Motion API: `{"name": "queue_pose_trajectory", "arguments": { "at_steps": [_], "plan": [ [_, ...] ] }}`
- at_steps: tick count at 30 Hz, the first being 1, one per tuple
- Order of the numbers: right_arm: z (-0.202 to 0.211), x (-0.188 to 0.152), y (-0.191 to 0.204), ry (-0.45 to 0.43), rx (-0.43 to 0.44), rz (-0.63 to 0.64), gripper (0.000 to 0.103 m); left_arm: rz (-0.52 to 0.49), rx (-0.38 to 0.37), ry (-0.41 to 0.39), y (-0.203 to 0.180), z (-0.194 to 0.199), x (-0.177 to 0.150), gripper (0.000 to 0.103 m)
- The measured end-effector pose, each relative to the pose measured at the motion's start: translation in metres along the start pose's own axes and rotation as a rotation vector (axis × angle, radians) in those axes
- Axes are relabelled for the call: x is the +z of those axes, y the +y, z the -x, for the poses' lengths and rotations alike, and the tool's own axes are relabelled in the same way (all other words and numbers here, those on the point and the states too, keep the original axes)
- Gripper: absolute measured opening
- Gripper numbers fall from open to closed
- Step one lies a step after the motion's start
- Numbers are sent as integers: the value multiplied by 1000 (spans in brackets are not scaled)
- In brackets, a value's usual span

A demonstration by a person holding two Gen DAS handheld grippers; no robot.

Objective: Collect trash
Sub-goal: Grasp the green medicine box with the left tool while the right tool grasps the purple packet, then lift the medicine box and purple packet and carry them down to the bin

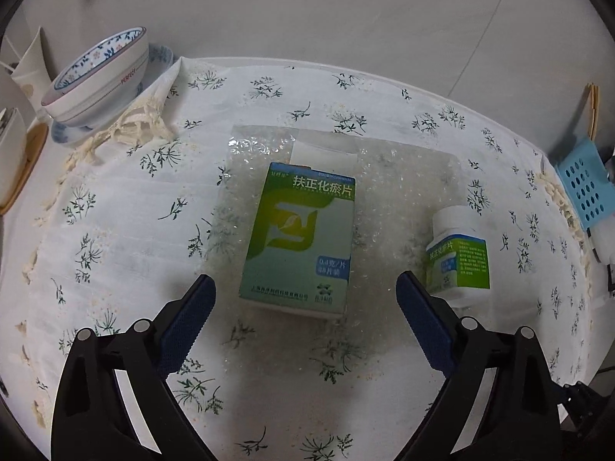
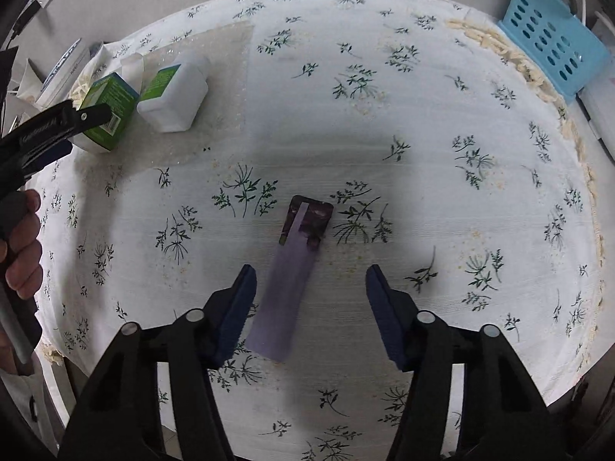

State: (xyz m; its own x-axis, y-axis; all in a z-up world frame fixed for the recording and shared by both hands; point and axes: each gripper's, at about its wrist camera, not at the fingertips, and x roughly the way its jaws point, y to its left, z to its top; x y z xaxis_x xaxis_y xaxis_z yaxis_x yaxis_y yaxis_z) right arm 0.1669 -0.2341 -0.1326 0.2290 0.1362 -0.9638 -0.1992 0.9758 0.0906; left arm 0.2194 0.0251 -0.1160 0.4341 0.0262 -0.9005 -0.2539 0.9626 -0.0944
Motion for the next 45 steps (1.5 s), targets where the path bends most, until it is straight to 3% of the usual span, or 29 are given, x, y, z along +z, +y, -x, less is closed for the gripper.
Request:
{"name": "queue_pose_trajectory", "arguments": {
  "at_steps": [5,7,11,21,29,45],
  "plan": [
    [-9,2,6,48,-7,-2,37,-10,6,32,-2,-11,13,77],
    [-10,3,7,58,-10,-13,35,-2,12,39,-2,-13,17,72],
    [-10,4,9,80,-5,-32,21,14,15,47,1,-16,18,50],
    [-2,4,9,78,10,-62,15,-13,36,-2,5,8,6,49],
    [16,7,11,36,-1,-66,14,-26,27,-22,10,44,-24,48],
    [58,-39,26,-50,-22,-73,14,-60,-10,-19,22,101,-91,48]
  ]
}}
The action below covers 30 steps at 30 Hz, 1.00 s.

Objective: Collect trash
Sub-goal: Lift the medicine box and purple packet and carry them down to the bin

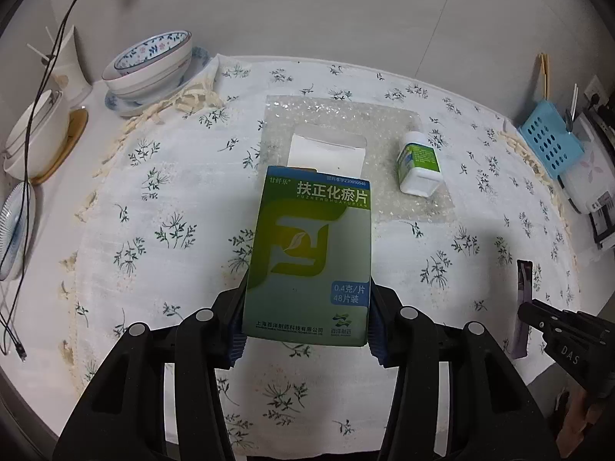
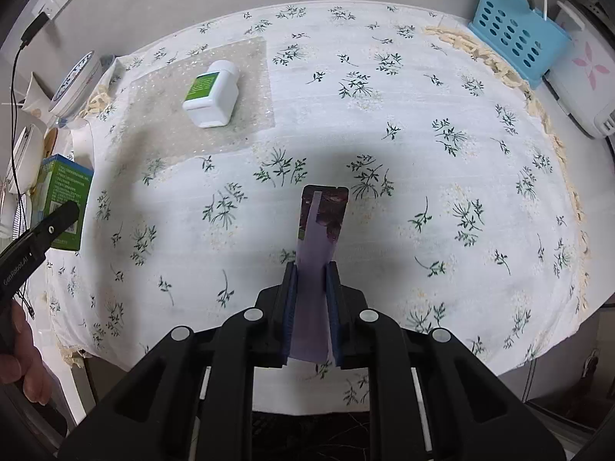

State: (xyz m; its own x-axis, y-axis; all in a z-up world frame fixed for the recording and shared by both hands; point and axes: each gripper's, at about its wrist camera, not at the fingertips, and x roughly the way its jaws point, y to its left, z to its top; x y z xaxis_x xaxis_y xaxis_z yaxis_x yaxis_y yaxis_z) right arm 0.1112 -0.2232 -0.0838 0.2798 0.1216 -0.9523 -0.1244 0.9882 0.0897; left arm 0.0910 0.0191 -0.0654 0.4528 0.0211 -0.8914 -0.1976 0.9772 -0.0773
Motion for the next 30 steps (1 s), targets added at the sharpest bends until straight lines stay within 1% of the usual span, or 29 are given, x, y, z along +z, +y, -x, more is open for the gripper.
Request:
{"name": "queue_pose_trajectory", "arguments": {
  "at_steps": [8,21,25,30],
  "plan": [
    [20,-30,13,-35,7,13,14,-26,-3,-2,-6,23,-31,48],
    [39,-88,32,-81,15,48,14,-29,-14,-4,1,57,-89,48],
    [42,-97,44,-83,21,84,14,-6,-14,1,5,66,-109,48],
    [52,-105,50,-108,37,105,14,-20,-12,-4,6,75,-130,48]
  ]
}}
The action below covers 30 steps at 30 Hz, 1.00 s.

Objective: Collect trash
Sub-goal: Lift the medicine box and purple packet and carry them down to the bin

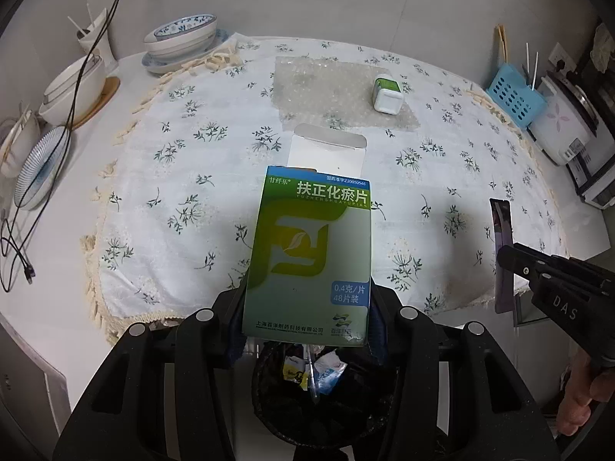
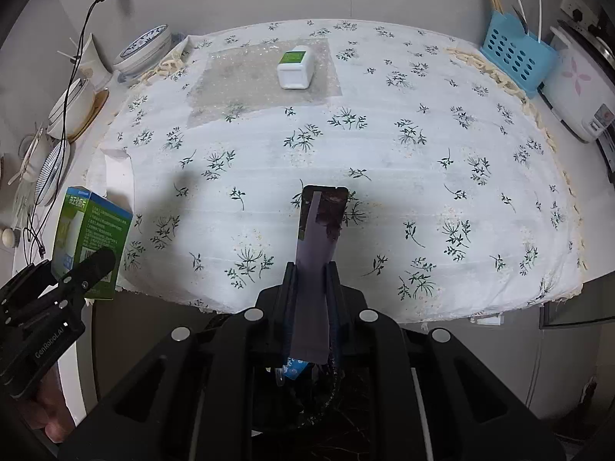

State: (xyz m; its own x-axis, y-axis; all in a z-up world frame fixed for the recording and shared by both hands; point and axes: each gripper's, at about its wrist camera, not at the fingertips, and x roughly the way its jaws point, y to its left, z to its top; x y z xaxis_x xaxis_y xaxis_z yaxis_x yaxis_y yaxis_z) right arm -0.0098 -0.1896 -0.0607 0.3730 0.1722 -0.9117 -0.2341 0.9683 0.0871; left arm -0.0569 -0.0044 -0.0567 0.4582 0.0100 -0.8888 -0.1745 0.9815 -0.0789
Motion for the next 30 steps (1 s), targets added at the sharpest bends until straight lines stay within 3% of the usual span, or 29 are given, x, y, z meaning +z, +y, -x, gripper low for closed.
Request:
{"name": "queue_pose_trajectory", "arguments": {
  "at_steps": [17,30],
  "plan": [
    [22,-58,25,-20,80,92,14,3,-30,21,7,25,-66,48],
    [3,-103,44,-12,106,162,14,25,-27,99,24,-9,-121,48]
  ]
}}
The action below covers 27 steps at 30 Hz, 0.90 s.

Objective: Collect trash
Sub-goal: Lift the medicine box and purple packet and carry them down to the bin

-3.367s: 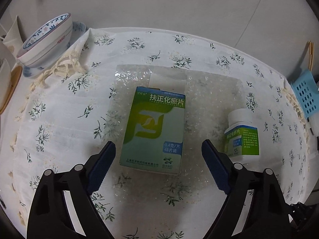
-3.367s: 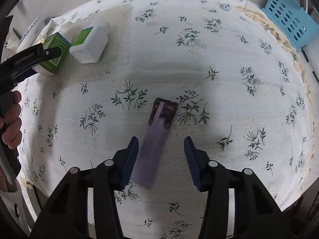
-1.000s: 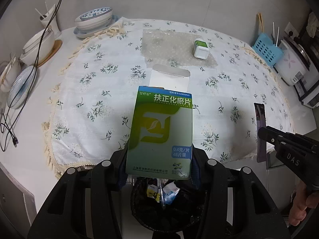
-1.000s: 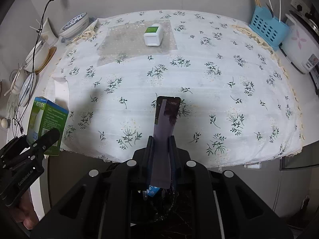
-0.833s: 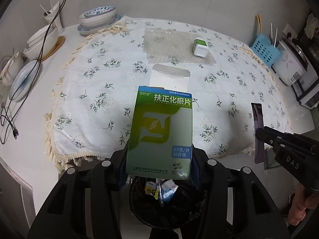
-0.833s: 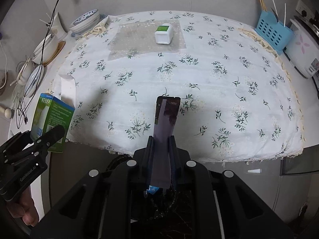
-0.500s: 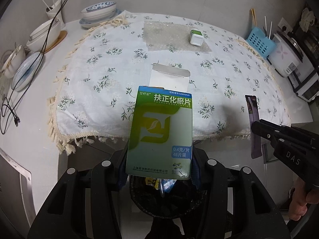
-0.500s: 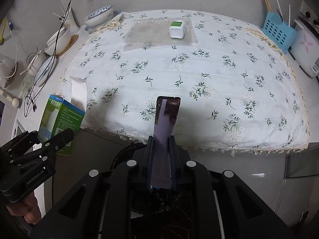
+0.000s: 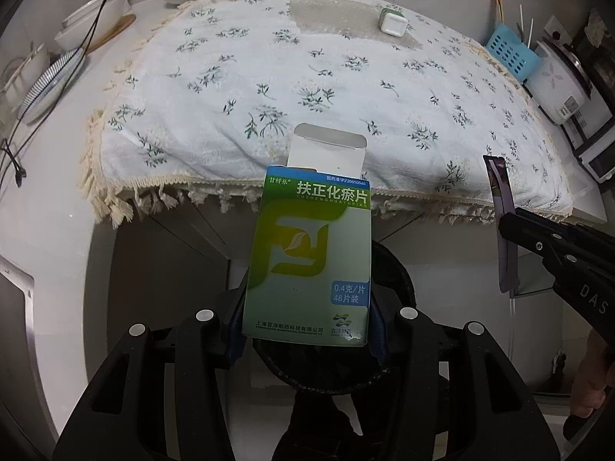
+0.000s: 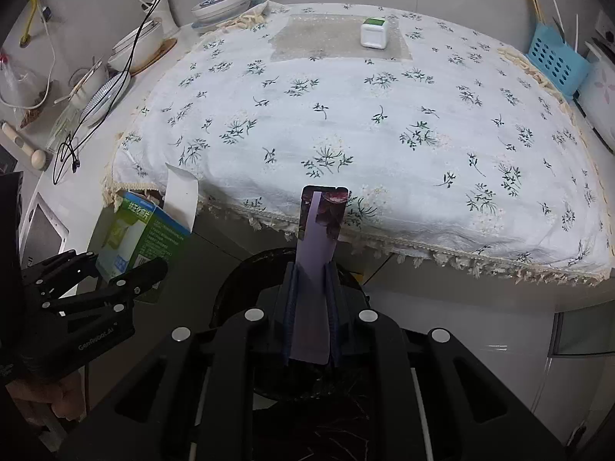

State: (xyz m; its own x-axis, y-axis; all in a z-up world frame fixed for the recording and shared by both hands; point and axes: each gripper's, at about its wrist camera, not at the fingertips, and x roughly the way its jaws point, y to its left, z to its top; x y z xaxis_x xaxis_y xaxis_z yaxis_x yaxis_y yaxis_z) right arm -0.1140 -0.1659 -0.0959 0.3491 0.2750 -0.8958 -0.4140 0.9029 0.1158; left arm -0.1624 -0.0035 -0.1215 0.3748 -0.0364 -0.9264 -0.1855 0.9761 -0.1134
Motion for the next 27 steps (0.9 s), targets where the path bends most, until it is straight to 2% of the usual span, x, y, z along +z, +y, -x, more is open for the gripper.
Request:
{"name": "queue_pose_trajectory", "arguments": {
  "at_steps": [5,17,27],
  "plan": [
    [-17,-14,7,25,3,28,14,5,16,36,6,-18,-14,48],
    [-66,-41,4,131,19,-27,14,-13,11,91,-2,-57,-36,48],
    [-85,-51,-10,140,8,-71,14,-48,42,114,-9,-89,-48,48]
  ]
}}
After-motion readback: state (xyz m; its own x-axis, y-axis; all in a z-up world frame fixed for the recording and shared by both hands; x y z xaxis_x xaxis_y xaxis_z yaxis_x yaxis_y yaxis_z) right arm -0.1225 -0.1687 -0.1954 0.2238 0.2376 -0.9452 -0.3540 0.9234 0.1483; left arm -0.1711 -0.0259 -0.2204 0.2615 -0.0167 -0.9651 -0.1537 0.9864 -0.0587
